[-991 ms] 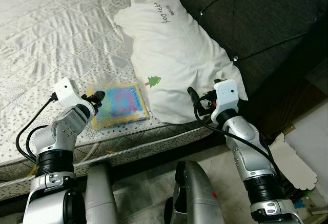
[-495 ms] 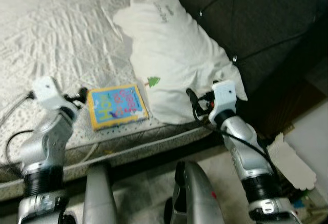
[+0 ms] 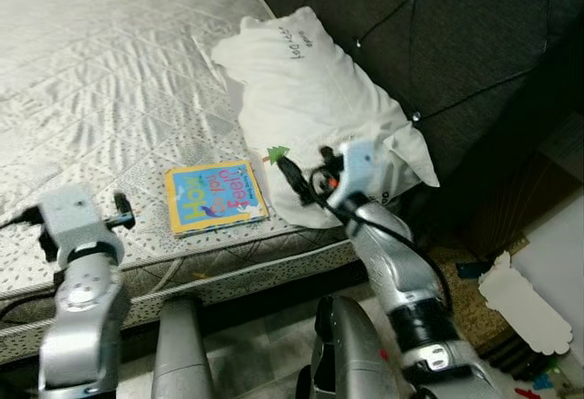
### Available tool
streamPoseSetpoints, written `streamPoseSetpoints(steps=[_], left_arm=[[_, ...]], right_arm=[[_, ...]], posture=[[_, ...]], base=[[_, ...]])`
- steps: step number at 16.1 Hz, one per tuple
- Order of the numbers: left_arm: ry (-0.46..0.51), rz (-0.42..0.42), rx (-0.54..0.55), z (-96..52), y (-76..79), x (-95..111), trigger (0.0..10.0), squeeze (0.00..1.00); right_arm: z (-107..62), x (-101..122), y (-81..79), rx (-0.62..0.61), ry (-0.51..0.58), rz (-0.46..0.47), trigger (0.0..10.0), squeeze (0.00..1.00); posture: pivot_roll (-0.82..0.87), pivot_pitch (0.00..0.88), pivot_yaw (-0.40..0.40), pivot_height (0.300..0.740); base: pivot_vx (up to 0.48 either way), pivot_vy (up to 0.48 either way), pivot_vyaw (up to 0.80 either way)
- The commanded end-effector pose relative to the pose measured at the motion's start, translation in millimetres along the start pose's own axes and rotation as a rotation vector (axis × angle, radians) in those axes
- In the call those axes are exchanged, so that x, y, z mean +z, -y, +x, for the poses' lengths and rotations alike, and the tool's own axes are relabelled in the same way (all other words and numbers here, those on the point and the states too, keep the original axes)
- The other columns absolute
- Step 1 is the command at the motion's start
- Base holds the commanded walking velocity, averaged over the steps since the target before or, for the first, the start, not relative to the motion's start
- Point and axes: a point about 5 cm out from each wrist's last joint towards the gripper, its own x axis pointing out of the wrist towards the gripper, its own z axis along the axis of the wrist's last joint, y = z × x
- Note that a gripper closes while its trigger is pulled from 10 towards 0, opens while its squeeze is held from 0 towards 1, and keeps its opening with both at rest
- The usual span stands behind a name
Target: Clean up the room
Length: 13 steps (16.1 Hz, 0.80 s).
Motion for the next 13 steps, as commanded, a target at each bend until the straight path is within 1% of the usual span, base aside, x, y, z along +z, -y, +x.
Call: streamPoseSetpoints(steps=[1,3,4,5,6,8,9,11,12,13], left_arm=[[0.056,0.009,0.001,-3.1,7.7,9.0,10.0,0.00],[0.133,0.050,-0.033,0.9,21.9,20.9,10.0,0.00],[0.189,0.067,-0.043,2.1,24.7,27.5,10.0,0.00],[0.313,0.001,-0.170,-0.9,34.7,41.8,10.0,0.00],[0.368,-0.004,-0.226,-2.2,39.3,47.1,10.0,0.00],[0.431,-0.016,-0.291,-7.4,47.6,49.8,10.0,0.00],[0.444,-0.039,-0.287,-9.7,47.3,51.5,10.0,0.00],[0.445,-0.048,-0.255,-8.8,44.9,51.1,10.0,0.00],[0.448,-0.050,-0.263,-9.2,45.3,50.7,10.0,0.00],[0.456,-0.069,-0.303,-11.8,46.9,48.7,10.0,0.00]], right_arm=[[3.3,5.7,7.0,-0.022,0.027,0.010,10.0,0.00],[11.9,17.9,6.9,-0.026,0.091,0.024,10.0,0.00],[14.1,21.8,5.5,-0.018,0.108,0.018,10.0,0.00],[17.5,27.4,4.7,-0.019,0.131,0.016,10.0,0.00],[19.6,30.0,4.2,-0.018,0.141,0.016,10.0,0.00],[21.4,34.3,-0.8,-0.014,0.178,0.012,10.0,0.00],[20.8,33.7,-2.4,-0.013,0.184,-0.001,10.0,0.00],[19.4,33.9,-0.3,-0.021,0.190,-0.038,10.0,0.00],[18.8,33.8,0.6,-0.023,0.192,-0.041,10.0,0.00],[16.3,32.6,2.9,-0.033,0.194,-0.052,10.0,0.00]], posture=[[0.15,0.000,-0.094,0.552],[0.14,0.000,-0.083,0.556],[0.14,0.000,-0.078,0.565],[0.13,0.000,-0.071,0.579],[0.13,0.000,-0.067,0.589],[0.12,0.000,-0.060,0.614],[0.12,0.000,-0.060,0.629],[0.11,0.000,-0.053,0.659],[0.10,0.000,-0.051,0.664],[0.10,0.000,-0.045,0.679]], base=[[0.000,0.000,0.00],[0.000,0.000,0.00],[0.000,0.000,0.00],[0.000,0.000,0.00],[0.000,0.000,0.00],[0.000,0.000,0.00],[0.000,0.000,0.00],[0.000,0.000,0.00],[0.000,0.000,0.00],[0.000,0.000,0.00]])
